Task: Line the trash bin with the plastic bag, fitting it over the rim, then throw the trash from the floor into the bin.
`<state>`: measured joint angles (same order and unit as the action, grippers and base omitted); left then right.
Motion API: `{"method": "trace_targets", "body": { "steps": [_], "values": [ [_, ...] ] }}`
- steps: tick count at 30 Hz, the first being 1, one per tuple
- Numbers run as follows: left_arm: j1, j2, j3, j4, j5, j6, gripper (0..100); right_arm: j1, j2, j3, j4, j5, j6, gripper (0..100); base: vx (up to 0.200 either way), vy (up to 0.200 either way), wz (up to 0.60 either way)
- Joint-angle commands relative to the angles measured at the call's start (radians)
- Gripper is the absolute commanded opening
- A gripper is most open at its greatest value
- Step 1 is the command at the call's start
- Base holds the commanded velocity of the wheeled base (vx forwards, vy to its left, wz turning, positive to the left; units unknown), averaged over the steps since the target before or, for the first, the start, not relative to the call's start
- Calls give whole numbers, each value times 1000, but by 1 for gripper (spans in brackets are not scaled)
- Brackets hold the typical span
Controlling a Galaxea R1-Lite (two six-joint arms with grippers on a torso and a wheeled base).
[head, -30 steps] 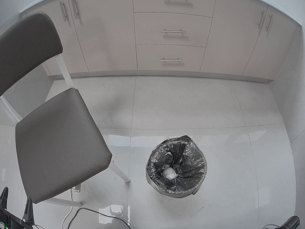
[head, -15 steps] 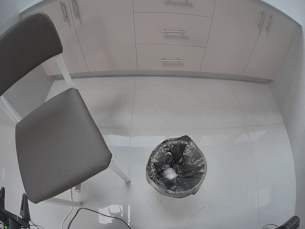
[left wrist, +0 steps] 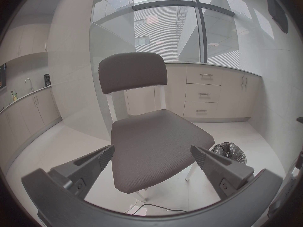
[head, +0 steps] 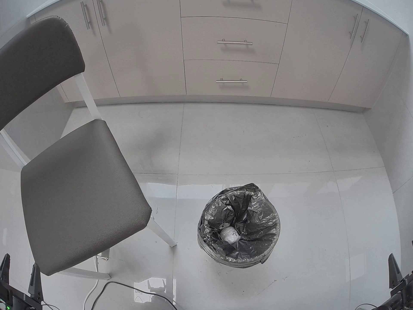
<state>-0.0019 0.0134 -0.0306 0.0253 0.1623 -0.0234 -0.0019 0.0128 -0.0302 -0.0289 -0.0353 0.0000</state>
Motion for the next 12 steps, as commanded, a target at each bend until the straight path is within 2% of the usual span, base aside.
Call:
{"method": "trace_targets", "body": {
  "steps": [1, 12],
  "values": [
    [0, -13, 0, -1, -9, -10, 100, -1, -13, 21, 44, 35, -14, 100, 0, 0, 0],
    [0, -13, 0, -1, -9, -12, 100, 2, -11, 18, 52, 38, -12, 100, 0, 0, 0]
  ]
}}
